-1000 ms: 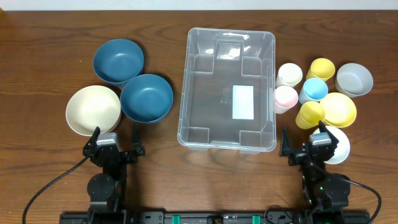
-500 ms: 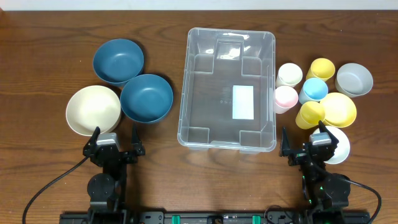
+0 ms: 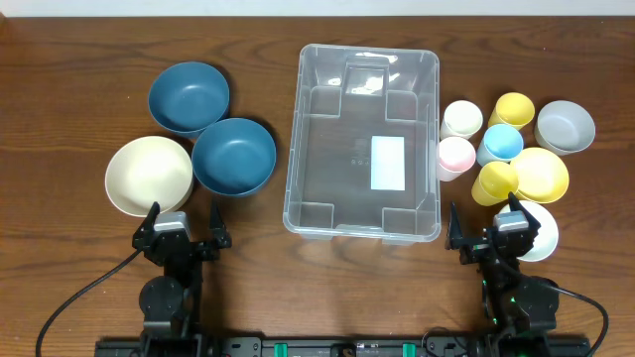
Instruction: Pack container
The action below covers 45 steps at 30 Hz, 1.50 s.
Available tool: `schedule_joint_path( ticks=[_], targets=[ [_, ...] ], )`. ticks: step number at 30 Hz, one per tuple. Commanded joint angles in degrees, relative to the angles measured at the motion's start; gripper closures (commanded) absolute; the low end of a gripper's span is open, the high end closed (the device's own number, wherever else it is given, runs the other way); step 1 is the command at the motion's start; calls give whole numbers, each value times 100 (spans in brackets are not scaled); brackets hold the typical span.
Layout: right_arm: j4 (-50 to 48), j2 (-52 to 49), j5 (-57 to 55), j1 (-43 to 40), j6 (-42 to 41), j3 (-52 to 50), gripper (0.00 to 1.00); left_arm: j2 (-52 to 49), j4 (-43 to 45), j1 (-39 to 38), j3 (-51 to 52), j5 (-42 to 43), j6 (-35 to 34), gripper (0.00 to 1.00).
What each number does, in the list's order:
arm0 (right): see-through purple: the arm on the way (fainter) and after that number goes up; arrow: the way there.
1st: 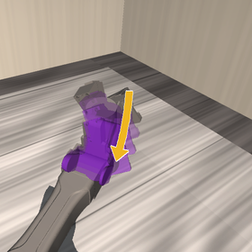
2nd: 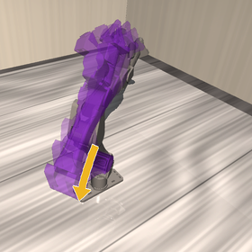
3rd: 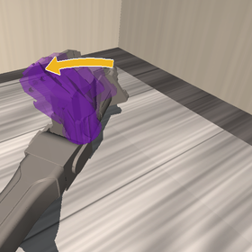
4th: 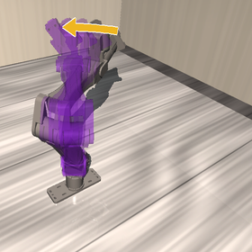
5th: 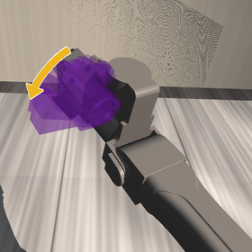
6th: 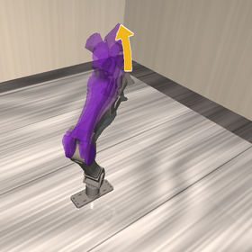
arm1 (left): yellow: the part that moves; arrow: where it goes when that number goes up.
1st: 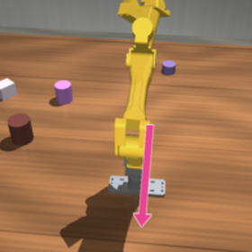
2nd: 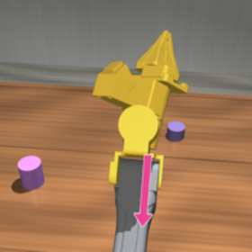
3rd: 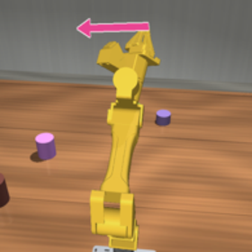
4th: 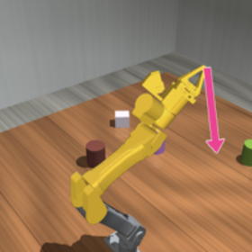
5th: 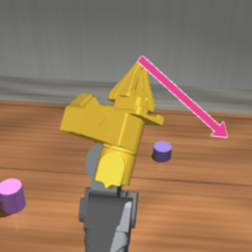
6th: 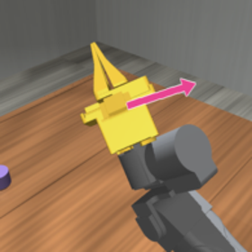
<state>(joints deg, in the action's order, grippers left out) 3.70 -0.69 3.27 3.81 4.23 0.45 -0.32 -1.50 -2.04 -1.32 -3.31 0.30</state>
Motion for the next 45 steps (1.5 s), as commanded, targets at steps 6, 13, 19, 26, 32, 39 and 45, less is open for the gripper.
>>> schedule_joint_path(
  ticks=[6,13,19,26,32,39,45],
  targets=[
    [20,20,39,-44,57,-13,1,9,-229,-24,109,-33,98,2],
    [20,20,39,-44,57,-13,1,9,-229,-24,109,-33,98,2],
    [17,20,39,-44,57,-13,1,9,-229,-24,109,-33,96,2],
    [20,20,39,-44,57,-13,1,9,-229,-24,109,-33,98,2],
    [20,20,39,-44,57,-13,1,9,354,-24,107,-13,271,2],
    [20,20,39,-44,57,-13,1,-518,-188,-22,-1091,-619,-35,2],
    [20,20,39,-44,57,-13,1,-2667,-1930,-13,-3886,-748,299,2]
  ],
)
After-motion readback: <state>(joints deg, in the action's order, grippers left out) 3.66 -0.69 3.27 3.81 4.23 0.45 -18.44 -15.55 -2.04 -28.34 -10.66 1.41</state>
